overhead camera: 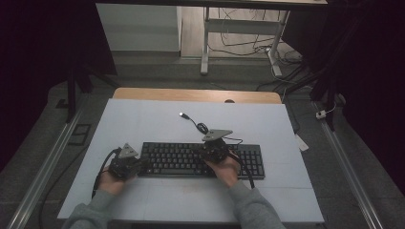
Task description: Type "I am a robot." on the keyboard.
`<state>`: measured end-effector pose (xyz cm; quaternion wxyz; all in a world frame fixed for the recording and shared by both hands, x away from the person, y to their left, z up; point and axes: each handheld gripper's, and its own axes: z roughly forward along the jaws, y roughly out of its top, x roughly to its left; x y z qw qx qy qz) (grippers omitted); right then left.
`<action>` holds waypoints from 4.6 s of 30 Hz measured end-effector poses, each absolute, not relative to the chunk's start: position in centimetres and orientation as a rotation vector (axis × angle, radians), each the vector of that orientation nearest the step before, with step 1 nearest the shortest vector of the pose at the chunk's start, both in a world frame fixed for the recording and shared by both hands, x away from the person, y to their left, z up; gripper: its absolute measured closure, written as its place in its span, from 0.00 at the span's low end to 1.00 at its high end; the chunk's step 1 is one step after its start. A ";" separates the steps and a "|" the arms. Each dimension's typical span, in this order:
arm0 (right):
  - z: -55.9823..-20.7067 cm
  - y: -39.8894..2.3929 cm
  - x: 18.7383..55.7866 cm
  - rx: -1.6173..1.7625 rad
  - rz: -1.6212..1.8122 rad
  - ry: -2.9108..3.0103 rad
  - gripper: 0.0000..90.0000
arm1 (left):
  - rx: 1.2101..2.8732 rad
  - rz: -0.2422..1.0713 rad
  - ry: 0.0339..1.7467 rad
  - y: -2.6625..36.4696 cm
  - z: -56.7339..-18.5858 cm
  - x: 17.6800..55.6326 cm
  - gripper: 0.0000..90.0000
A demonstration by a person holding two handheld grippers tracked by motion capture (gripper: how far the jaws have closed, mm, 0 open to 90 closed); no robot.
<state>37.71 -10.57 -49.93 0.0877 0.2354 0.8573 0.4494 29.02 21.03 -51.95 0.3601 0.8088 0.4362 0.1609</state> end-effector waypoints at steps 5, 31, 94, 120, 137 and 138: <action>-49.6 -11.6 37.4 0.716 1.357 2.541 0.84 | 2.052 0.416 1.124 21.2 -51.8 28.9 0.89; -49.1 -16.0 36.3 0.747 1.369 2.502 0.59 | 1.992 0.402 1.188 21.8 -51.9 29.2 0.51; -49.7 -18.2 35.6 0.789 1.326 2.478 0.58 | 2.315 0.154 0.771 13.0 -50.4 31.5 0.98; -49.9 -18.1 35.7 0.789 1.310 2.482 0.58 | 2.358 0.141 0.751 12.0 -51.5 31.5 0.99; -49.9 -18.1 35.7 0.784 1.310 2.479 0.57 | 2.237 0.228 0.803 13.8 -49.9 31.2 0.98; -49.9 -18.1 35.7 0.785 1.311 2.479 0.57 | 2.227 0.226 0.810 14.0 -49.8 31.2 0.97</action>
